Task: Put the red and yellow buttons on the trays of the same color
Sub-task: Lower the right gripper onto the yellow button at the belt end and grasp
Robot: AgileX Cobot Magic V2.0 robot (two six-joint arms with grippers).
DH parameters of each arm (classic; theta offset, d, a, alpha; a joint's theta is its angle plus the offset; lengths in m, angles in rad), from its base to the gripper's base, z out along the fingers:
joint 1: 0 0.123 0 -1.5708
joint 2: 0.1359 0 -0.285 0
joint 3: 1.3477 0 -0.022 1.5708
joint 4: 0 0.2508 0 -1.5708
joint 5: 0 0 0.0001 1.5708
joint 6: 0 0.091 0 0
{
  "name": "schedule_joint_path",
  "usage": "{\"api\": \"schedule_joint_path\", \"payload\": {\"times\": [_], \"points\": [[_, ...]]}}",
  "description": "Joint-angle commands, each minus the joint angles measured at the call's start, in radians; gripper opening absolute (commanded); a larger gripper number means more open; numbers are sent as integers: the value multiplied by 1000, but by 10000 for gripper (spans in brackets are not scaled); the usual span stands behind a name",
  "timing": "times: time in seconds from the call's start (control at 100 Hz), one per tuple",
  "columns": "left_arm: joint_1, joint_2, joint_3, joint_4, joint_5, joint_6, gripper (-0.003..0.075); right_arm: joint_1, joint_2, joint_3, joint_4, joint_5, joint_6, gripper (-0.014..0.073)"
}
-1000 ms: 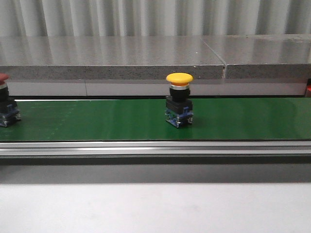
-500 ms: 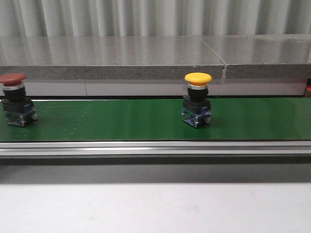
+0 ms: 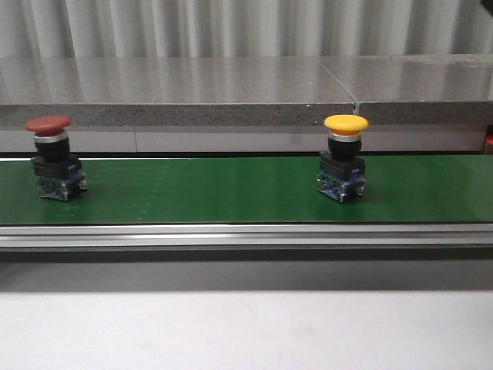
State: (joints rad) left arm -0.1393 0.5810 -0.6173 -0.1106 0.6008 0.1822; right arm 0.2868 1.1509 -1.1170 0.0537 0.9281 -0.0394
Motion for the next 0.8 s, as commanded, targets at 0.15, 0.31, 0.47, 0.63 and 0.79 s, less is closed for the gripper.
{"api": "schedule_joint_path", "payload": {"times": [0.15,0.31,0.47,0.63,0.79], "points": [[-7,0,-26,-9,-67,0,-20,4,173,-157,66,114,-21,538],[-7,0,-26,-9,-67,0,-20,4,266,-208,90,170,-77,538],[-7,0,-26,-9,-67,0,-20,4,339,-233,100,165,-105,538],[-7,0,-26,-9,-67,0,-20,4,385,-233,100,105,-123,538],[-7,0,-26,-9,-67,0,-20,0,427,-233,89,46,-135,531]]}}
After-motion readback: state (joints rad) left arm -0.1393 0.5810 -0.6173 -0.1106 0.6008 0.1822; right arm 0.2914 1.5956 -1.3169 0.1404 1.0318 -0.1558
